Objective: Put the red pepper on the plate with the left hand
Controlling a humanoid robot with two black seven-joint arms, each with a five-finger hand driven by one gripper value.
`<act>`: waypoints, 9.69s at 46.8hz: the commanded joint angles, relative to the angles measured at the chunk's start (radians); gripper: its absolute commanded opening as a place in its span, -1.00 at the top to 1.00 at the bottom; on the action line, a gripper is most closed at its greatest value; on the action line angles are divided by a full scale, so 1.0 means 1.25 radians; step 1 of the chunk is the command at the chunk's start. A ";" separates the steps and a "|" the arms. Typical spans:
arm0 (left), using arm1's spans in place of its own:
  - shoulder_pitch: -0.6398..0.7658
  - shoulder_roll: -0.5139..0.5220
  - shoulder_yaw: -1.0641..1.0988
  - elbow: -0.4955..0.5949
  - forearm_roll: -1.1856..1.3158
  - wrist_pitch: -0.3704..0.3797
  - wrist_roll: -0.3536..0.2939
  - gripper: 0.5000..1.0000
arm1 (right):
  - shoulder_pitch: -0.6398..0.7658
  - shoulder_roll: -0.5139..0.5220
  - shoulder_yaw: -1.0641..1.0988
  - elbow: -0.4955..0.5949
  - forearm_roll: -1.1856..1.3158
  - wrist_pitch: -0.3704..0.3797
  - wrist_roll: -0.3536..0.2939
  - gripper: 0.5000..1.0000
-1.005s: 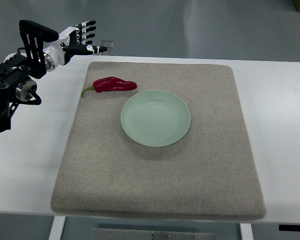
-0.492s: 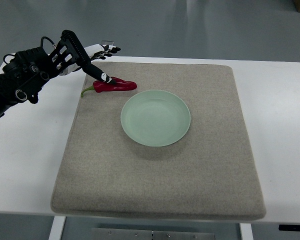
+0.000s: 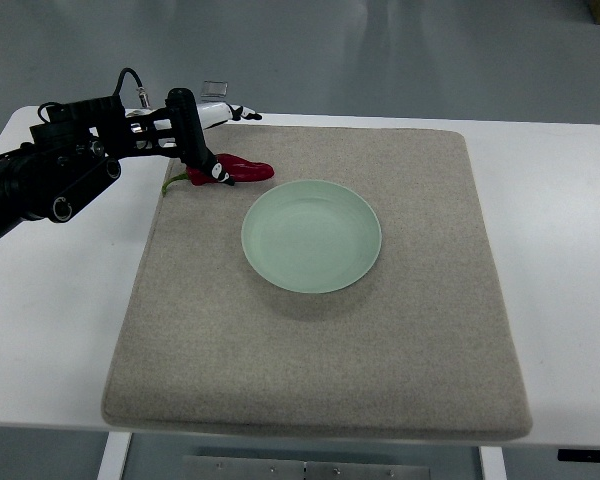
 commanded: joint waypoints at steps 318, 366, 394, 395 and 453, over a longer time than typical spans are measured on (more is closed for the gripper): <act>-0.022 0.034 0.028 0.094 -1.028 0.281 -0.002 -0.97 | 0.000 0.000 0.000 0.000 0.000 0.000 0.000 -0.71; 0.034 -0.015 -0.094 0.173 -1.410 -0.060 0.010 -0.97 | 0.000 0.000 0.000 0.000 0.000 0.000 0.000 -0.72; 0.068 -0.079 -0.151 0.169 -1.405 -0.073 0.010 -0.97 | 0.000 0.000 0.000 0.000 0.000 0.000 0.000 -0.71; 0.068 -0.079 -0.151 0.169 -1.405 -0.073 0.009 -0.97 | 0.000 0.000 0.000 0.000 0.000 0.000 0.000 -0.71; 0.067 -0.100 -0.151 0.172 -1.396 -0.078 0.009 -0.97 | -0.005 0.000 -0.005 0.014 -0.005 0.012 -0.003 -0.71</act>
